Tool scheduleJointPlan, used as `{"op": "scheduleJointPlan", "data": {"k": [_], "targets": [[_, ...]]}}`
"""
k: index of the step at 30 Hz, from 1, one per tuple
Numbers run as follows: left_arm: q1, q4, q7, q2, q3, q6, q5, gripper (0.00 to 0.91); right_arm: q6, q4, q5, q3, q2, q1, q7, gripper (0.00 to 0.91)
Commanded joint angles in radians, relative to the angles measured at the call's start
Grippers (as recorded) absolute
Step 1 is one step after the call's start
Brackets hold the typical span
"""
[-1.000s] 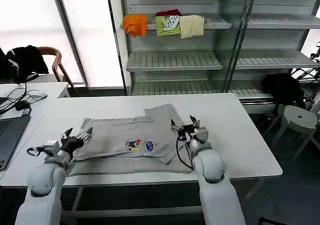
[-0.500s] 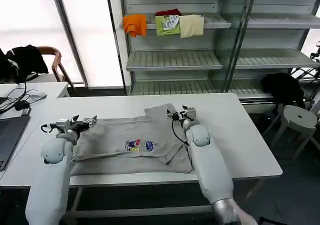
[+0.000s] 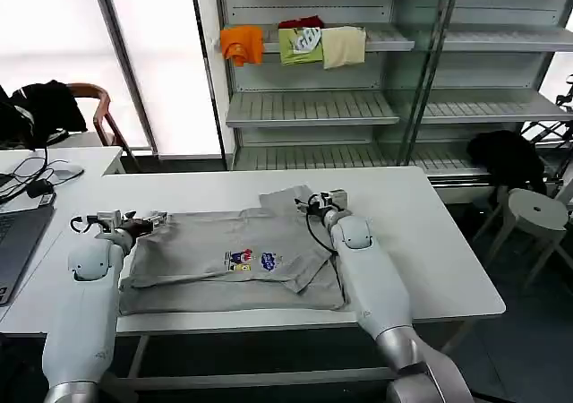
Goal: Fold and organize the clothes.
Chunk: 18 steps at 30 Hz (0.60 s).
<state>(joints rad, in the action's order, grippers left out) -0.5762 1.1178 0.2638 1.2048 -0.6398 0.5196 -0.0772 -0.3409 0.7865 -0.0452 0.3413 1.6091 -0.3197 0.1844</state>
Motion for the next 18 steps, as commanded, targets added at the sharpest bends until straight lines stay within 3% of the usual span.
{"op": "scheduleJointPlan", "data": {"k": [1,2,3,5,6,7,9,11,18], "targets": [[0.022,-0.04,0.008,0.0,0.003,0.013,0.011,0.907,0.013,-0.067,-0.015,-0.003,0.049,0.029,-0.005,0.443],[0.021,-0.042,0.008,0.001,0.004,0.012,0.01,0.897,0.009,-0.063,-0.008,-0.004,0.049,0.025,-0.005,0.363],[0.021,-0.042,0.008,0.002,0.001,0.012,0.01,0.856,0.007,-0.061,-0.004,-0.004,0.049,0.023,-0.006,0.212],[0.019,-0.046,0.01,0.008,-0.001,0.012,0.008,0.625,0.001,-0.048,0.008,-0.007,0.049,0.013,-0.003,0.0],[0.018,-0.046,0.01,0.01,-0.001,0.011,0.008,0.584,-0.001,-0.04,0.012,-0.008,0.049,0.007,-0.001,0.0],[0.017,-0.048,0.01,0.012,-0.002,0.012,0.008,0.292,-0.006,-0.032,0.014,-0.012,0.049,0.001,0.0,0.0],[0.016,-0.05,0.011,0.014,-0.004,0.011,0.008,0.111,-0.01,-0.025,0.018,-0.02,0.049,-0.004,0.0,0.0],[0.015,-0.053,0.019,0.011,-0.004,0.01,0.001,0.02,-0.013,-0.011,0.02,-0.027,0.049,-0.012,0.009,0.0],[0.016,-0.067,0.043,-0.005,0.002,0.004,-0.018,0.01,-0.01,0.016,0.016,-0.032,0.049,-0.025,0.026,0.0]]}}
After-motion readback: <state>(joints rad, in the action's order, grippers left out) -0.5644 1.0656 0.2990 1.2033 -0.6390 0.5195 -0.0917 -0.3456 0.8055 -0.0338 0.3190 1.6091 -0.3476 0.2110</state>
